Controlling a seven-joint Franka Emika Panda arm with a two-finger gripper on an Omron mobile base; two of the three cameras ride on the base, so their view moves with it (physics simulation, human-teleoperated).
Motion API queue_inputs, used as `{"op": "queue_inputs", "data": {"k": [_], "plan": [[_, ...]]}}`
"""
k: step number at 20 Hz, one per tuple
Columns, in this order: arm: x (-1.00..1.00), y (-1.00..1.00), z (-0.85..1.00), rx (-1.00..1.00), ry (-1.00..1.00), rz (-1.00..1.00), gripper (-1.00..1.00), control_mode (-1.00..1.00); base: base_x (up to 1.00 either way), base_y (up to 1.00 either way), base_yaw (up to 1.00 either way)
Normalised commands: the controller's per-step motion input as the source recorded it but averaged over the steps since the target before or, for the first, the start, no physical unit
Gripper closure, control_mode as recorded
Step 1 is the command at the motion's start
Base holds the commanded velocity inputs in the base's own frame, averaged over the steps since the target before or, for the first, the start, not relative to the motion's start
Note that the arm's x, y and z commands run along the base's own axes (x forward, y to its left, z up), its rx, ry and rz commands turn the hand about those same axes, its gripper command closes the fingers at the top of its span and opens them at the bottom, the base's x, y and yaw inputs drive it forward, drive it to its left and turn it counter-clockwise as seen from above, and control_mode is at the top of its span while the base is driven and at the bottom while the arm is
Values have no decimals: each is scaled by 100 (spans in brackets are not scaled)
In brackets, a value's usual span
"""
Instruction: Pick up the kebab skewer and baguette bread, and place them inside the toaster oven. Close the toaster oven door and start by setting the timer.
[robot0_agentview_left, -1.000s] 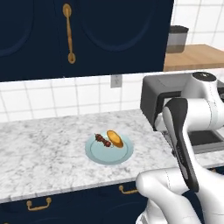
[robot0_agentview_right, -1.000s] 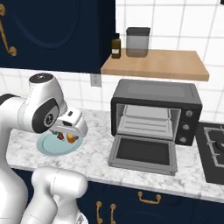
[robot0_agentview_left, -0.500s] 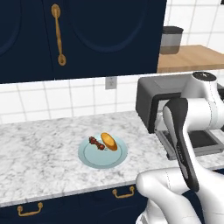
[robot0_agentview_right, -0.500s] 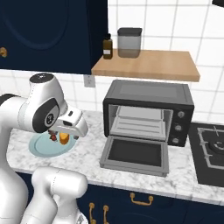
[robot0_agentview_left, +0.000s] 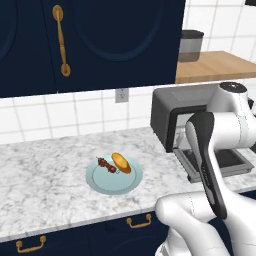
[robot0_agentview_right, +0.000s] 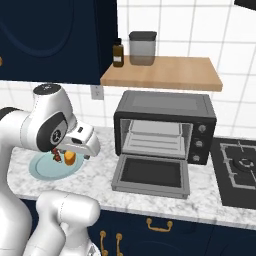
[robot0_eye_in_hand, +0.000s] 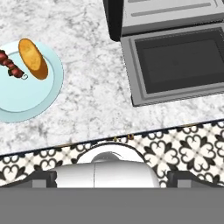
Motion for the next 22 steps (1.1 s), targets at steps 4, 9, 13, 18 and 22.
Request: {"op": "queue_inputs", "data": {"k": [4, 9, 13, 18, 22], "plan": [[0, 0, 0, 0, 0, 0, -100, 100, 0, 0, 0], [0, 0, 0, 0, 0, 0, -100, -100, 0, 0, 0], [-5, -49, 0, 0, -3, 0, -100, -100, 0, 0, 0], [-2, -100, 0, 2, -6, 0, -100, -100, 0, 0, 0], [0, -71, -1, 0, -17, 1, -100, -100, 0, 0, 0]]}}
